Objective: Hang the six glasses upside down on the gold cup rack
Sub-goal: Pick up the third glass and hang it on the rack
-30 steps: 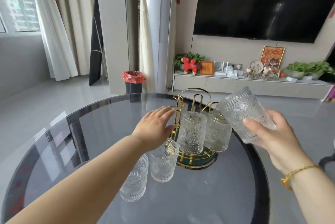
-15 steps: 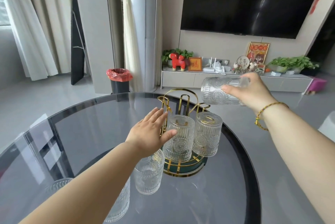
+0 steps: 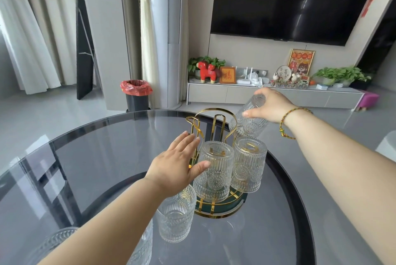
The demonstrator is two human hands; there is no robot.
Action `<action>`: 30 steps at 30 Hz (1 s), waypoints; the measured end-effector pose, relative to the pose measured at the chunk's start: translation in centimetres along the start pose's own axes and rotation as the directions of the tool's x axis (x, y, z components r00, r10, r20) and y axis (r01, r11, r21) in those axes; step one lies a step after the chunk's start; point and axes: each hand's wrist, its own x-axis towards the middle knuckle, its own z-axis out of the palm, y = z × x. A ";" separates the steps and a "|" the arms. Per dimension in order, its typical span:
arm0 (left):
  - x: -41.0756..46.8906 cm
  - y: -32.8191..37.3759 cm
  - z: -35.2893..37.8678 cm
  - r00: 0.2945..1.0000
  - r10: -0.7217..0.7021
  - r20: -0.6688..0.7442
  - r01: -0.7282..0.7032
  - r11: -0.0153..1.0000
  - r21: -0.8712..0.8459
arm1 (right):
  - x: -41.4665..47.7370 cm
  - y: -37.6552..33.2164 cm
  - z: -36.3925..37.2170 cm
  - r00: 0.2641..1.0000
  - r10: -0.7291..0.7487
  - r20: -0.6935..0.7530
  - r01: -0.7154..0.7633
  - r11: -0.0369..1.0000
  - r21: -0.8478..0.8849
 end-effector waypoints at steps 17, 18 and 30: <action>0.3 -0.4 -0.2 1.000 0.021 -0.008 -0.022 1.000 -0.005 | 1.4 0.5 5.5 0.977 0.097 0.189 -0.079 0.992 -0.100; 0.3 -0.4 -0.2 1.000 0.028 -0.013 -0.028 1.000 -0.001 | 1.4 0.5 5.6 0.976 0.101 0.192 -0.083 0.991 -0.100; 0.4 -0.3 -0.1 1.000 0.007 0.003 -0.007 1.000 -0.024 | 1.7 1.3 5.6 0.974 0.097 0.204 -0.098 0.995 -0.007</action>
